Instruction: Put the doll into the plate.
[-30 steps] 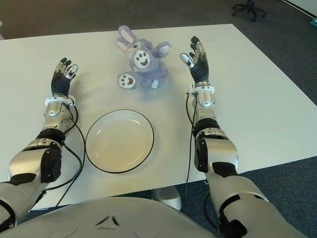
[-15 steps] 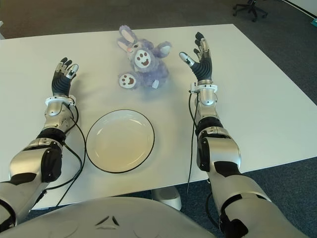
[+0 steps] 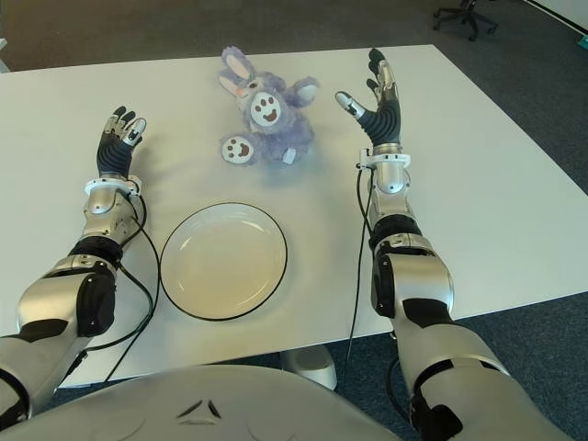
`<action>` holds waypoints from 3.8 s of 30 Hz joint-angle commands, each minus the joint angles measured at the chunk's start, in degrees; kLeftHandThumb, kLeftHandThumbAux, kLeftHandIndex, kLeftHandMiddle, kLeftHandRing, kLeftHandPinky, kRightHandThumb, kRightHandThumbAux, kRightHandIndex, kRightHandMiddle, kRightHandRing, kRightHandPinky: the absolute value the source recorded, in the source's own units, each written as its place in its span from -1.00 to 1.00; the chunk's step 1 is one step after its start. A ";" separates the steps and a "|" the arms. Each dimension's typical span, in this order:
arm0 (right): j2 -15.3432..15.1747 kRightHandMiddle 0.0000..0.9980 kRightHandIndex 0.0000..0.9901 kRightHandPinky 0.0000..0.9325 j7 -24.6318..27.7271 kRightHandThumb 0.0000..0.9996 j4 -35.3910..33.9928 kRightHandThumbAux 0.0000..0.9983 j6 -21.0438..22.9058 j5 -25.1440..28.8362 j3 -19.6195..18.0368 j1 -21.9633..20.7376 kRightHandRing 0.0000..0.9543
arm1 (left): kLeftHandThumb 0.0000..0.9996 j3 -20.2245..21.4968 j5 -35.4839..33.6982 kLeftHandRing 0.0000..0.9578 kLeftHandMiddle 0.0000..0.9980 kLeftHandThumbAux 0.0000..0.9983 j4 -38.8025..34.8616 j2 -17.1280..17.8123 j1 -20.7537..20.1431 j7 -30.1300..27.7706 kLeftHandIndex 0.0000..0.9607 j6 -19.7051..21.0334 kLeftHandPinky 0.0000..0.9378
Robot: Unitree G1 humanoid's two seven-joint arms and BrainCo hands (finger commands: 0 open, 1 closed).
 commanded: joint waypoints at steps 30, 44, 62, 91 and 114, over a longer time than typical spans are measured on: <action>-4.44 -1.00 -1.00 -0.99 0.15 -0.86 -1.61 0.02 -2.15 -6.30 4.80 -2.44 -1.00 | -0.94 -0.51 0.29 -0.91 -0.80 0.08 4.94 -3.20 5.63 0.70 -1.00 4.39 -1.00; -6.13 -1.00 -1.00 -0.95 -0.30 -0.89 -1.24 -0.25 -0.72 -9.09 7.44 -3.67 -1.00 | -0.98 -0.41 0.29 -0.92 -0.81 0.08 5.23 -3.24 5.26 0.95 -1.00 4.60 -1.00; -7.72 -1.00 -1.00 -1.00 -3.26 -0.79 -1.88 -0.48 2.33 -13.17 10.43 -4.40 -1.00 | -0.97 -0.32 0.22 -0.91 -0.79 0.05 5.44 -3.31 4.91 1.04 -1.00 4.61 -1.00; -9.85 -1.00 -1.00 -1.00 -7.73 -0.69 -1.71 -0.51 2.09 -19.74 16.49 -5.54 -1.00 | -1.00 -0.55 0.50 -0.93 -0.82 0.04 5.62 -3.25 4.18 1.42 -1.00 5.41 -1.00; -10.71 -1.00 -1.00 -1.00 -7.53 -0.70 -1.23 -0.59 -0.25 -21.00 19.00 -5.98 -1.00 | -1.00 -0.65 0.55 -0.93 -0.83 -0.01 5.54 -3.40 3.82 2.08 -1.00 5.66 -1.00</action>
